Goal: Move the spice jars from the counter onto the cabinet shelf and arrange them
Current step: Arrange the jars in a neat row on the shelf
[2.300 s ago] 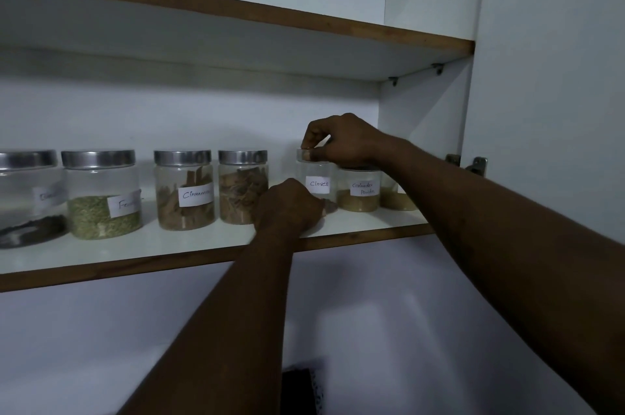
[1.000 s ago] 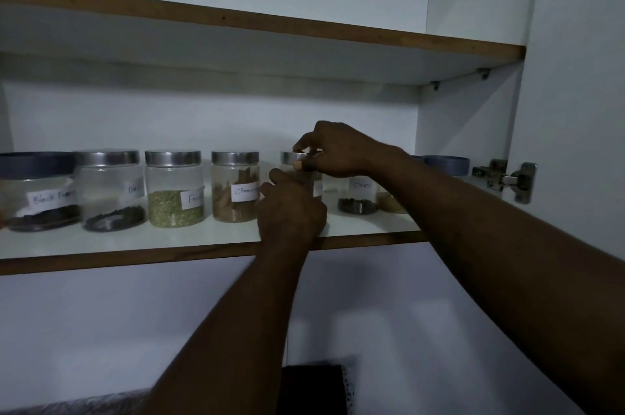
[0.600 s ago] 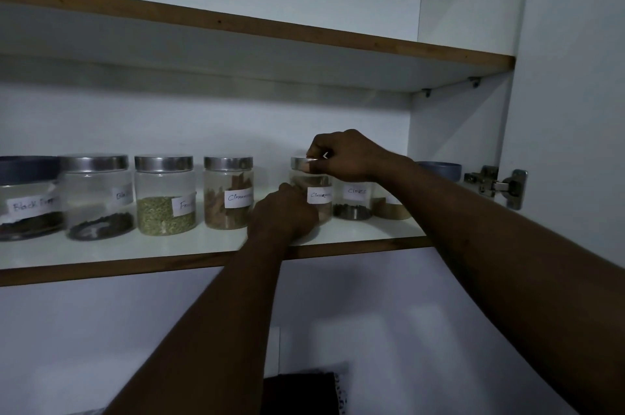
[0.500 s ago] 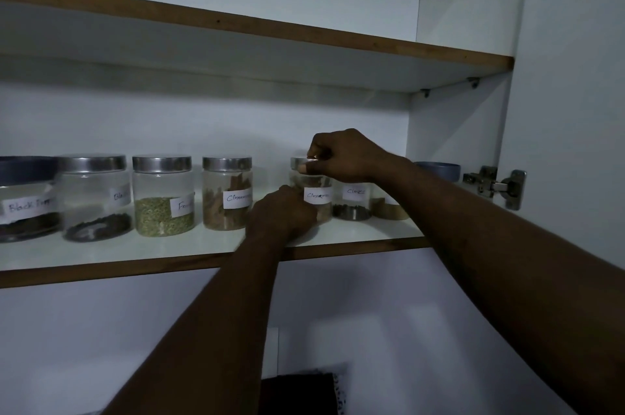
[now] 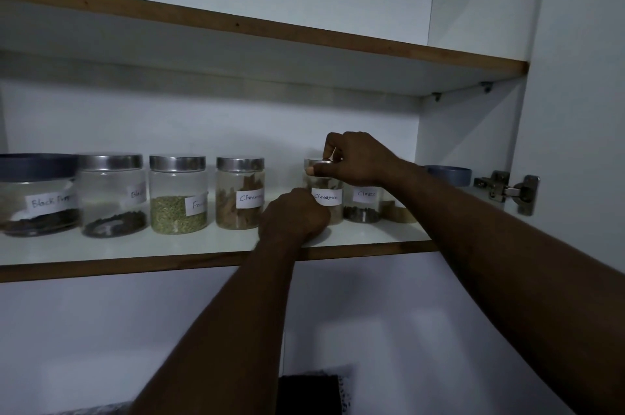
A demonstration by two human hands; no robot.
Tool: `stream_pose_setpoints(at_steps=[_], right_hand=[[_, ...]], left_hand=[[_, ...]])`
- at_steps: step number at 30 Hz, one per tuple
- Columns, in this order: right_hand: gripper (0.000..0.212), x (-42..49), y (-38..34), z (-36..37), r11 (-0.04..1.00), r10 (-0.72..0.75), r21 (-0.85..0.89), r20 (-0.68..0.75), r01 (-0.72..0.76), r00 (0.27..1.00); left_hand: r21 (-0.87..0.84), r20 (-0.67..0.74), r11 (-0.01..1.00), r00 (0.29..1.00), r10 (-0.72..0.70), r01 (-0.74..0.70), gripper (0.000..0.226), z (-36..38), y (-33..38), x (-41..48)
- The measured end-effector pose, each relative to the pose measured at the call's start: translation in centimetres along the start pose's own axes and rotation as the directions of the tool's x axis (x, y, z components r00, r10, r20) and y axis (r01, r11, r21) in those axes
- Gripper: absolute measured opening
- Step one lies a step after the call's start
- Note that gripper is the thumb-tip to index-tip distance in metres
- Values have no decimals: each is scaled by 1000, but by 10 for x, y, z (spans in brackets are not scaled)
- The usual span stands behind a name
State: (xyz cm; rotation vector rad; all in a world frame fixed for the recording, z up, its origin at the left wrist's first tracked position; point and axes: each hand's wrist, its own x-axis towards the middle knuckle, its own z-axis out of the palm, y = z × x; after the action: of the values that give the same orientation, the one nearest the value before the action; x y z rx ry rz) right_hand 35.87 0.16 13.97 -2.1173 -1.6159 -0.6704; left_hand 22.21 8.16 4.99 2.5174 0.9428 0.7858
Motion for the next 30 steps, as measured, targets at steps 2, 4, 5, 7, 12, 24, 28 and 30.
stream_pose_setpoints(at_steps=[2, 4, 5, 7, 12, 24, 28, 30], right_hand=[[56, -1, 0, 1, 1000, 1, 1, -3, -1, 1000], [56, -1, -1, 2, 1000, 7, -6, -2, -7, 1000], [56, -1, -2, 1, 1000, 12, -19, 2, -12, 1000], [60, -3, -2, -1, 998, 38, -51, 18, -37, 999], [79, -9, -9, -10, 994, 73, -80, -54, -77, 996], [69, 14, -118, 5, 959, -251, 168, 122, 230, 960], [56, 21, -130, 21, 977, -210, 76, 202, 198, 957], [53, 21, -125, 19, 983, -182, 57, 179, 175, 967]], left_hand=[[-5, -8, 1000, 1000, 8, -8, 47, 0, 0, -2], [-8, -13, 1000, 1000, 7, -7, 45, -1, 1, -3], [-9, -20, 1000, 1000, 1, -2, 44, -1, 2, -5], [-11, -52, 1000, 999, -5, 4, 41, -2, 4, -9], [-88, -239, 996, 971, -32, 11, 23, -8, -1, -32], [-153, -489, 981, 854, -178, 117, 50, -58, -62, -75], [-83, -462, 986, 871, -164, 141, 40, -55, -67, -69], [-46, -407, 988, 900, -154, 148, 42, -55, -68, -65]])
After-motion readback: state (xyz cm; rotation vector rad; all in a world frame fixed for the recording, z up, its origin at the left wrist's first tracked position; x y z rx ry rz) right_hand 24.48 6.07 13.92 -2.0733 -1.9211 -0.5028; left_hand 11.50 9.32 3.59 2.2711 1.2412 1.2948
